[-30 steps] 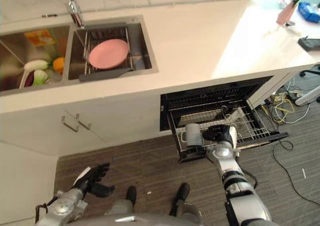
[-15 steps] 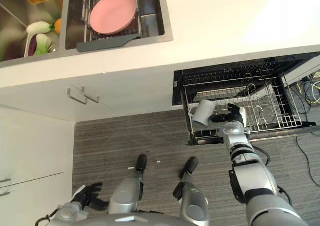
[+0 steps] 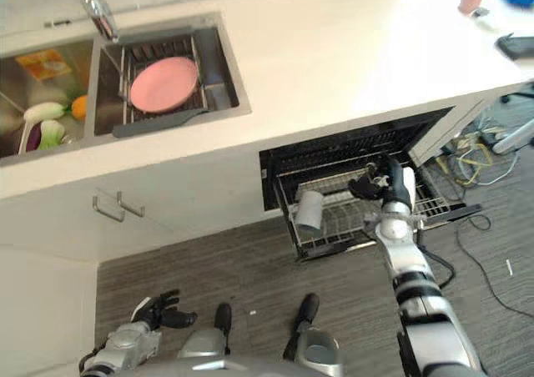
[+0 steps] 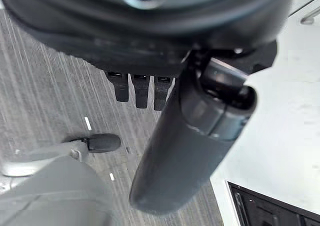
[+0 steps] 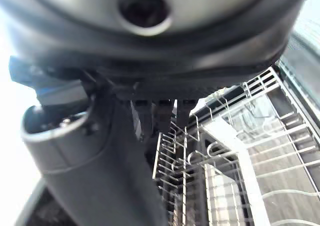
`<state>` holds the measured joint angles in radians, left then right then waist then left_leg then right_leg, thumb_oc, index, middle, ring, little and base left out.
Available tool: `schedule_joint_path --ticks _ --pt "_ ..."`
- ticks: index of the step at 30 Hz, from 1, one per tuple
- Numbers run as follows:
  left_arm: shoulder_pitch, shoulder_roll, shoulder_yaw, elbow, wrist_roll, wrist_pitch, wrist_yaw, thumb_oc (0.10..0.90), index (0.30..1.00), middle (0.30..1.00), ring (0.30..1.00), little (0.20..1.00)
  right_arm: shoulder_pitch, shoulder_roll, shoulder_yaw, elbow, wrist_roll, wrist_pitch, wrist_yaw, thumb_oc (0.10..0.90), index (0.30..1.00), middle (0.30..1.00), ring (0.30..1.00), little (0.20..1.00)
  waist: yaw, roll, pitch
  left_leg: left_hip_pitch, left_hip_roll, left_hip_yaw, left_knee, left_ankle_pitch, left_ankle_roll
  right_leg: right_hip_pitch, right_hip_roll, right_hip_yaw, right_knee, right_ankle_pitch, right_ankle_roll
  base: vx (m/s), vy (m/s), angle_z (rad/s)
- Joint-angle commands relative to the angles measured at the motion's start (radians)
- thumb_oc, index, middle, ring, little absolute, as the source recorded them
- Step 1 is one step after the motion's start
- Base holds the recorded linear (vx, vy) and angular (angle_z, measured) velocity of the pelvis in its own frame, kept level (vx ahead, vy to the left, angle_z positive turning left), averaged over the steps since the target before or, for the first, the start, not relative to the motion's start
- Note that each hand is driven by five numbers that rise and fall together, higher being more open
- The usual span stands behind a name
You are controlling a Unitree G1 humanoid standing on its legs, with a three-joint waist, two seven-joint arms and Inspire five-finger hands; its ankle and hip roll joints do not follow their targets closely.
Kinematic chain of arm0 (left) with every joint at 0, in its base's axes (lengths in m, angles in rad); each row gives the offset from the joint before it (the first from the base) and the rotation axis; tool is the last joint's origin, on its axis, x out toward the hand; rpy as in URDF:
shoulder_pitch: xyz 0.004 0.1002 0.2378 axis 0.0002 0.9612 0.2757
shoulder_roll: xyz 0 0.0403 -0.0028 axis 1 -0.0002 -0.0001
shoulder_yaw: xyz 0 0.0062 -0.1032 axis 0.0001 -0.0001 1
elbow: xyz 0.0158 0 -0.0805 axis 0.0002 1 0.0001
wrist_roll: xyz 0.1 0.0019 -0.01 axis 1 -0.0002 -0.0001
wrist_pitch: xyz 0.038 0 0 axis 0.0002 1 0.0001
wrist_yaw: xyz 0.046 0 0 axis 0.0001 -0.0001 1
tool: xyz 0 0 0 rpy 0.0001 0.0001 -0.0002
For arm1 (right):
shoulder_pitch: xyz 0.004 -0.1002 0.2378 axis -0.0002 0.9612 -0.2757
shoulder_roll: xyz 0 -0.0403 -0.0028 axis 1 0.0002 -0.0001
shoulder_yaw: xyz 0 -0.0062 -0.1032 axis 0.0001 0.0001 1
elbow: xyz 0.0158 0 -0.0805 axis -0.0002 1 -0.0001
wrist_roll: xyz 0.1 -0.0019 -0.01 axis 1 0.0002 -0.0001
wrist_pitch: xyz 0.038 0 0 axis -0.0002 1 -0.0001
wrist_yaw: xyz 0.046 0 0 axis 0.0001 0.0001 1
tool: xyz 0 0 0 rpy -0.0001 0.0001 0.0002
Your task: Place the dishes in the dishwasher.
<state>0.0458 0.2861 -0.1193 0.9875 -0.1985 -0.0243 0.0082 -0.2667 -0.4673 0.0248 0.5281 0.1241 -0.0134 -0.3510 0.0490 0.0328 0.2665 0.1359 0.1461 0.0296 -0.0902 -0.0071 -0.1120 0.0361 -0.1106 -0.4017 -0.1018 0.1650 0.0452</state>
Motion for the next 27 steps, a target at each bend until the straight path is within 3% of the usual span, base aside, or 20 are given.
schedule_joint_path --ticks 1,5,7,8,10,12,13,15,16,17,18,19,21,23,24,25,26,27 --pt "0.024 -0.014 -0.019 0.09 -0.057 -0.005 -0.023 0.8 0.9 0.9 0.9 0.9 0.057 -0.013 -0.081 -0.173 -0.034 -0.143 -0.005 0.8 0.9 0.9 0.9 0.9 -0.023 -0.009 -0.085 -0.039 0.073 0.081 0.091 -0.005 -0.033 0.066 -0.054 0.056 0.045 -0.22 0.058 0.06 -0.122 -0.33" --pt "0.008 -0.041 0.012 0.171 -0.062 0.002 -0.019 0.8 0.9 0.9 0.9 0.9 0.153 0.06 -0.1 -0.326 0.046 -0.181 0.045 0.8 0.9 0.9 0.9 0.9 -0.046 -0.004 -0.084 -0.051 0.077 0.08 0.15 -0.005 -0.038 0.075 -0.038 0.073 0.045 -0.236 0.042 0.0 -0.113 -0.29" --pt "0.006 -0.055 0.018 0.164 -0.058 -0.005 -0.01 0.8 0.9 0.9 0.9 0.9 0.23 0.083 -0.085 -0.454 0.1 -0.205 0.087 0.8 0.9 0.9 0.9 0.9 -0.077 -0.005 -0.063 -0.133 0.072 0.111 0.293 0.037 -0.06 0.095 -0.044 0.057 0.032 -0.246 0.027 -0.07 -0.112 -0.02" --pt "0.006 -0.054 0.018 0.164 -0.058 -0.005 -0.01 0.8 0.9 0.9 0.9 0.9 0.231 0.084 -0.085 -0.456 0.1 -0.205 0.087 0.8 0.9 0.9 0.9 0.9 -0.08 -0.006 -0.068 -0.142 0.069 0.107 0.294 0.04 -0.059 0.09 -0.046 0.053 0.031 -0.244 0.027 -0.07 -0.071 0.32" --pt "0.0 -0.052 0.026 0.15 -0.045 -0.012 0.0 0.8 0.9 0.9 0.9 0.9 0.27 0.071 -0.061 -0.545 0.101 -0.21 0.122 0.8 0.9 0.9 0.9 0.9 -0.098 -0.011 -0.042 -0.224 0.09 0.189 0.436 0.077 -0.069 0.121 -0.053 0.033 0.019 -0.264 0.011 -0.07 -0.068 0.59" --pt "-0.007 -0.05 0.029 0.146 -0.023 -0.017 0.007 0.8 0.9 0.9 0.9 0.9 0.27 0.058 -0.044 -0.583 0.074 -0.201 0.14 0.8 0.9 0.9 0.9 0.9 -0.111 -0.01 -0.031 -0.249 0.126 0.244 0.482 0.082 -0.089 0.143 -0.052 0.029 0.015 -0.285 0.01 0.04 0.034 0.33" --pt "-0.016 -0.054 0.032 0.155 -0.002 -0.017 0.014 0.8 0.9 0.9 0.9 0.9 0.279 0.063 -0.034 -0.62 0.058 -0.202 0.145 0.8 0.9 0.9 0.9 0.9 -0.123 0.003 -0.029 -0.223 0.164 0.26 0.388 0.1 -0.082 0.144 -0.057 0.014 0.017 -0.269 0.02 0.16 0.2 0.03" --pt "-0.019 -0.057 0.035 0.167 0.014 -0.019 0.019 0.8 0.9 0.9 0.9 0.9 0.287 0.065 -0.033 -0.629 0.056 -0.202 0.149 0.8 0.9 0.9 0.9 0.9 -0.129 0.006 -0.034 -0.195 0.178 0.278 0.311 0.105 -0.08 0.148 -0.066 0.008 0.019 -0.266 0.032 0.16 0.183 -0.09" --pt "-0.023 -0.061 0.034 0.181 0.037 -0.022 0.026 0.8 0.9 0.9 0.9 0.9 0.295 0.066 -0.041 -0.644 0.056 -0.207 0.15 0.8 0.9 0.9 0.9 0.9 -0.138 0.007 -0.048 -0.171 0.205 0.289 0.232 0.12 -0.097 0.159 -0.077 0.008 0.021 -0.279 0.051 0.26 0.292 -0.11" --pt "-0.033 -0.067 0.029 0.193 0.062 -0.022 0.042 0.8 0.9 0.9 0.9 0.9 0.299 0.06 -0.06 -0.664 0.061 -0.213 0.134 0.8 0.9 0.9 0.9 0.9 -0.155 0.011 -0.055 -0.181 0.262 0.336 0.133 0.182 -0.099 0.168 -0.1 -0.015 0.023 -0.281 0.074 0.27 0.287 0.1" --pt "-0.035 -0.069 0.029 0.195 0.064 -0.022 0.043 0.8 0.9 0.9 0.9 0.9 0.301 0.059 -0.061 -0.667 0.061 -0.211 0.134 0.8 0.9 0.9 0.9 0.9 -0.156 0.012 -0.057 -0.174 0.258 0.336 0.117 0.188 -0.101 0.169 -0.101 -0.016 0.024 -0.286 0.075 0.35 0.465 0.83" --pt "-0.032 -0.079 0.02 0.191 0.094 -0.026 0.052 0.8 0.9 0.9 0.9 0.9 0.3 0.054 -0.076 -0.662 0.062 -0.209 0.125 0.8 0.9 0.9 0.9 0.9 -0.155 0.035 -0.078 -0.173 0.259 0.337 0.062 0.202 -0.105 0.187 -0.121 -0.023 0.032 -0.292 0.104 0.24 0.266 1.16" --pt "-0.024 -0.086 0.015 0.181 0.103 -0.026 0.057 0.8 0.9 0.9 0.9 0.9 0.304 0.052 -0.082 -0.663 0.063 -0.21 0.124 0.8 0.9 0.9 0.9 0.9 -0.153 0.045 -0.087 -0.17 0.245 0.319 0.049 0.202 -0.104 0.191 -0.133 -0.017 0.044 -0.294 0.112 0.3 0.429 0.8" --pt "-0.027 -0.093 -0.006 0.158 0.125 -0.027 0.05 0.8 0.9 0.9 0.9 0.9 0.305 0.06 -0.116 -0.656 0.059 -0.21 0.12 0.8 0.9 0.9 0.9 0.9 -0.143 0.03 -0.111 -0.173 0.148 0.327 0.054 0.169 -0.064 0.188 -0.22 -0.012 0.104 -0.243 0.138 0.33 0.524 0.21" --pt "-0.027 -0.092 -0.006 0.158 0.125 -0.026 0.05 0.8 0.9 0.9 0.9 0.9 0.306 0.061 -0.117 -0.656 0.058 -0.21 0.12 0.8 0.9 0.9 0.9 0.9 -0.141 0.026 -0.112 -0.172 0.144 0.329 0.054 0.167 -0.062 0.186 -0.225 -0.01 0.107 -0.244 0.141 0.2 0.296 0.08" --pt "-0.034 -0.089 -0.008 0.155 0.117 -0.029 0.048 0.8 0.9 0.9 0.9 0.9 0.303 0.072 -0.127 -0.659 0.056 -0.211 0.114 0.8 0.9 0.9 0.9 0.9 -0.137 0.016 -0.114 -0.163 0.109 0.339 0.054 0.145 -0.04 0.171 -0.259 0.0 0.157 -0.238 0.144 0.3 0.427 -0.17" --pt "-0.044 -0.076 -0.005 0.118 0.089 -0.03 0.043 0.8 0.9 0.9 0.9 0.9 0.279 0.088 -0.139 -0.64 0.048 -0.211 0.101 0.8 0.9 0.9 0.9 0.9 -0.129 -0.002 -0.111 -0.128 0.044 0.338 0.037 0.089 0.004 0.116 -0.314 0.039 0.298 -0.215 0.151 0.3 0.429 -0.26" --pt "-0.044 -0.075 -0.004 0.116 0.088 -0.029 0.042 0.8 0.9 0.9 0.9 0.9 0.277 0.088 -0.139 -0.638 0.048 -0.212 0.101 0.8 0.9 0.9 0.9 0.9 -0.127 -0.007 -0.11 -0.126 0.038 0.342 0.036 0.087 0.007 0.109 -0.323 0.046 0.308 -0.22 0.154 0.34 0.535 -0.34"
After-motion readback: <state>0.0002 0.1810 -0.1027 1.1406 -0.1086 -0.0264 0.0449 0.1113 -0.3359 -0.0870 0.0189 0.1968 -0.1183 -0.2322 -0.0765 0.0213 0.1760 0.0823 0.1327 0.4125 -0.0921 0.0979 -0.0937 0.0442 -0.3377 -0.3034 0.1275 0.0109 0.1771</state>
